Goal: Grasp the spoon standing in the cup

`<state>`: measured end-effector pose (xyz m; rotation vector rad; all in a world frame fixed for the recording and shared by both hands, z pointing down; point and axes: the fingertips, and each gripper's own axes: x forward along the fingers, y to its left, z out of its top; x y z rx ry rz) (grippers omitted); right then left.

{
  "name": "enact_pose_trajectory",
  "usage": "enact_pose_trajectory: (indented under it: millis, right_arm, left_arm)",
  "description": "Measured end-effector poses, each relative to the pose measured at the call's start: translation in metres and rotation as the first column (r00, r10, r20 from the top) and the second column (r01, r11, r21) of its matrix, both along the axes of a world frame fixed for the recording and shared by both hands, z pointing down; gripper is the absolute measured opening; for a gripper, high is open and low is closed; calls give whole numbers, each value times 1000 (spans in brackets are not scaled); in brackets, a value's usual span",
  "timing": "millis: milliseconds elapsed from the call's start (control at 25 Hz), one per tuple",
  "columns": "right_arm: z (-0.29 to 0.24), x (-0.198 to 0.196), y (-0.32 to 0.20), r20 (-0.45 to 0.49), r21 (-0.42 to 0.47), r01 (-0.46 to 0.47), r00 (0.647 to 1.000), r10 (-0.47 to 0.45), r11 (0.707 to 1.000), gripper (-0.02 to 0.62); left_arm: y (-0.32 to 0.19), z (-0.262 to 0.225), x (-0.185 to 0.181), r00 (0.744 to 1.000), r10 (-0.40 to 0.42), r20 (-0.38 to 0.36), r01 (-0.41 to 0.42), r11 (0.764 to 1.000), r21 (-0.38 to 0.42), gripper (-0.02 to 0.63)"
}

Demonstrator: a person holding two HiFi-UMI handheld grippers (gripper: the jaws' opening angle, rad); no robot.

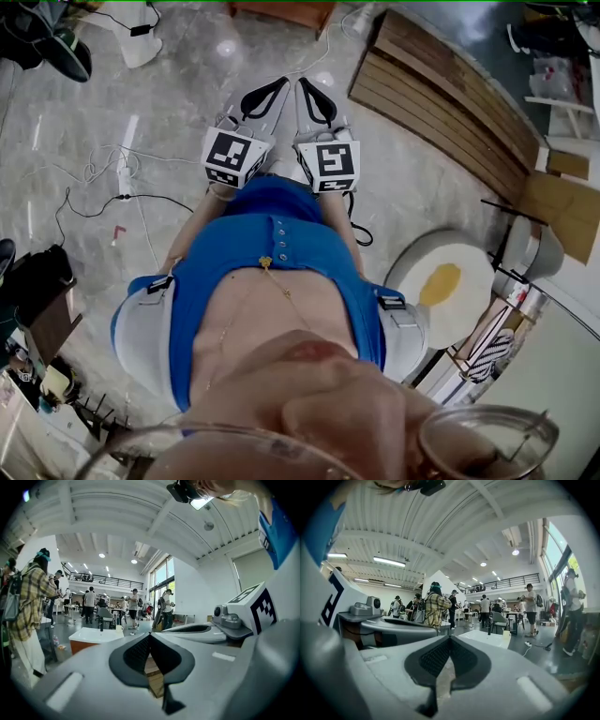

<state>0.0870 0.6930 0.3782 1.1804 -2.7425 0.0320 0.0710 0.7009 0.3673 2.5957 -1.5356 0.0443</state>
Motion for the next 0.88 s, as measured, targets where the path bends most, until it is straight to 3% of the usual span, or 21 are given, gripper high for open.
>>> enact_pose_trajectory:
  millis: [440,880]
  right_arm:
    - [0,-14,-62,12,11,-57,998,57,998,2]
    - [0,-55,-132,-12,28,-94,996,94,995,2]
  left_arm:
    - [-64,-8,-13,996,84,7,-84,996,20,0]
    - [-135,-3,-53,991,136,-12,-136,991,11,0]
